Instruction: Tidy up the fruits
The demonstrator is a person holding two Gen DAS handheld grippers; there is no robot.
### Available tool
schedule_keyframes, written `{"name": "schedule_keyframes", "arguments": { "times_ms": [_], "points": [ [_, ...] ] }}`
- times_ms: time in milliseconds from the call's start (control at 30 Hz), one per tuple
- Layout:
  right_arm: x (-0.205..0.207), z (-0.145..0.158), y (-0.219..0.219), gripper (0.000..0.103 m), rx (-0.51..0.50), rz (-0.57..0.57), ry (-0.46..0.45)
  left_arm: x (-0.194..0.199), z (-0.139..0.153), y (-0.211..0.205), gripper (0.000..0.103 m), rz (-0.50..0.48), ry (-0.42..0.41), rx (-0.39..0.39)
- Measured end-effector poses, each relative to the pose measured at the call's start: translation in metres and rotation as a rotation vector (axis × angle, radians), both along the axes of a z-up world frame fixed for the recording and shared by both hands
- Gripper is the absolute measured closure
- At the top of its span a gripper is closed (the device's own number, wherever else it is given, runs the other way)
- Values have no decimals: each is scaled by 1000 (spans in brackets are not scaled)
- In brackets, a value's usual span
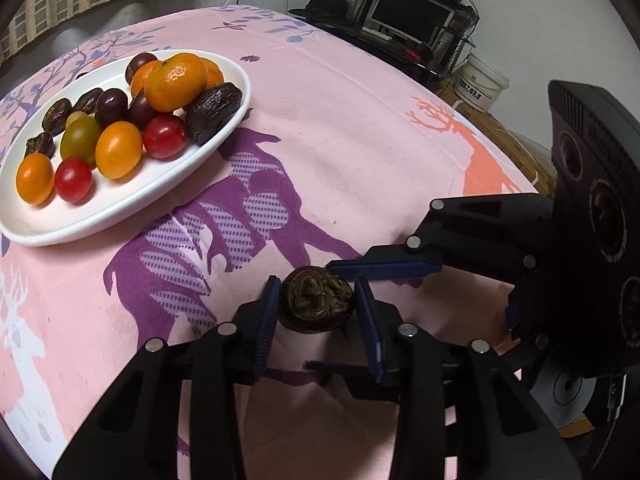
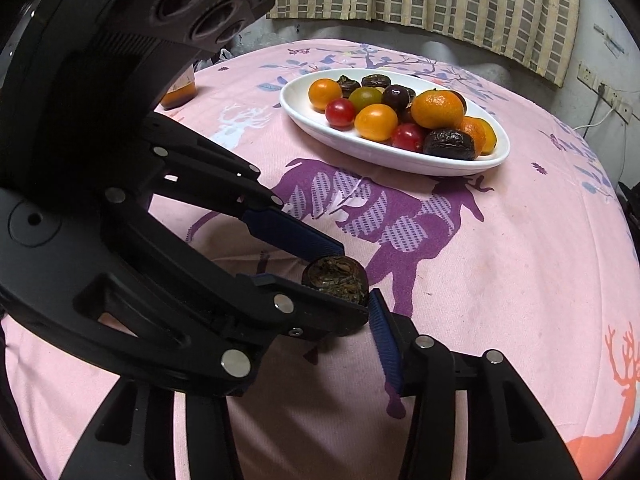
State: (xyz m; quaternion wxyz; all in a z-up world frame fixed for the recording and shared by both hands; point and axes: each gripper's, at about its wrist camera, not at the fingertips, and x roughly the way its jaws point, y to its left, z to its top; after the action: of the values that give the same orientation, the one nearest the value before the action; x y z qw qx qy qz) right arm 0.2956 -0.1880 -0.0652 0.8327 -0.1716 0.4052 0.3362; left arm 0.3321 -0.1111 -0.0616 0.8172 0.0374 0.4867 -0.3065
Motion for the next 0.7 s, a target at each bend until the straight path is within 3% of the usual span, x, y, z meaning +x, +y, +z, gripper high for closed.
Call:
{"name": "schedule_keyframes", "arguments": {
  "times_ms": [67,167,700],
  "points": [
    [0,0,2,67,-9,-3,-12,-1,0,2,65,7,5,-1],
    [-2,1,0,69,-10,-6,-24,-1,2,4,66,16,7,-8],
    [-10,19,0,69,27,-16,-73,-15,24,12,66,44,-37,-26]
  ]
}}
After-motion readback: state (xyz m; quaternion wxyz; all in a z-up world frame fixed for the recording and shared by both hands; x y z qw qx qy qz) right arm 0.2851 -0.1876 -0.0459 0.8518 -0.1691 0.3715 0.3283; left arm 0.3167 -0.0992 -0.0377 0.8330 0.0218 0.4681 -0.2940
